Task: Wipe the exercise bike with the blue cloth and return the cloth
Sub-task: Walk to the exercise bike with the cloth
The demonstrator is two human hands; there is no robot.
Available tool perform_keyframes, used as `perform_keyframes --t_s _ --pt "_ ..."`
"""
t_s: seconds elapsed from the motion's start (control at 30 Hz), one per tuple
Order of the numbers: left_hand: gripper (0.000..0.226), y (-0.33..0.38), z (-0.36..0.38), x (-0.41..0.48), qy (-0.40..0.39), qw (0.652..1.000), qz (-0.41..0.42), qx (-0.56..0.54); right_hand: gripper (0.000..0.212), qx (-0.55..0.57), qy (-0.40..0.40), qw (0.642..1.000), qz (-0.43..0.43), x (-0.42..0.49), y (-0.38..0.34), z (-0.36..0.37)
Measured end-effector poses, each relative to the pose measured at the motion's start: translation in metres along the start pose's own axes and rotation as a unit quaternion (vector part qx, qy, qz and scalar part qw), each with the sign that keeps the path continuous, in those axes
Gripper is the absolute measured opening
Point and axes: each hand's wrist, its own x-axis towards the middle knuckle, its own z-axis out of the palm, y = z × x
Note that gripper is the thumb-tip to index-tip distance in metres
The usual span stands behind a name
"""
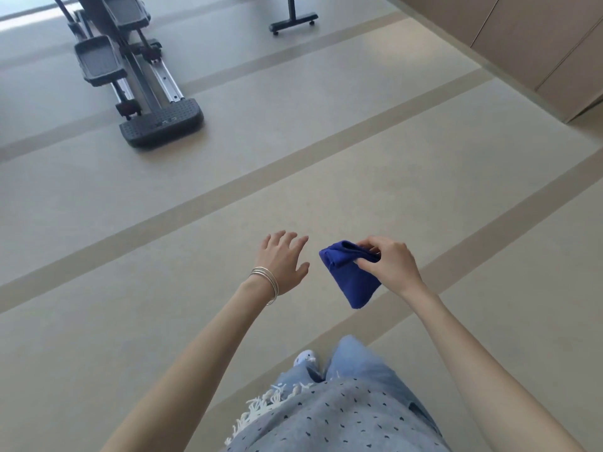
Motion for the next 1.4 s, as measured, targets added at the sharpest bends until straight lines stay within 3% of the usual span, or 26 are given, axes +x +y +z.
perform_keyframes --t_s 0.3,0.8,1.1,1.4 --pt "0.058 -0.047 -0.009 0.092 -0.02 0.999 -0.039 -0.022 0.02 -0.012 -0.022 1.0 -0.014 0.126 -0.009 0.004" --pt "0.057 -0.124 -0.112 0.312 0.012 0.998 -0.067 -0.002 0.01 -0.011 -0.067 0.995 -0.071 0.4 -0.069 -0.029" --pt "0.06 -0.195 -0.139 0.418 -0.017 0.997 -0.07 -0.003 0.013 -0.004 -0.074 0.997 -0.032 0.516 -0.089 -0.021" --pt "0.058 -0.298 -0.201 0.547 -0.017 0.999 -0.037 -0.019 0.021 0.029 -0.047 0.998 -0.012 0.664 -0.164 -0.012"
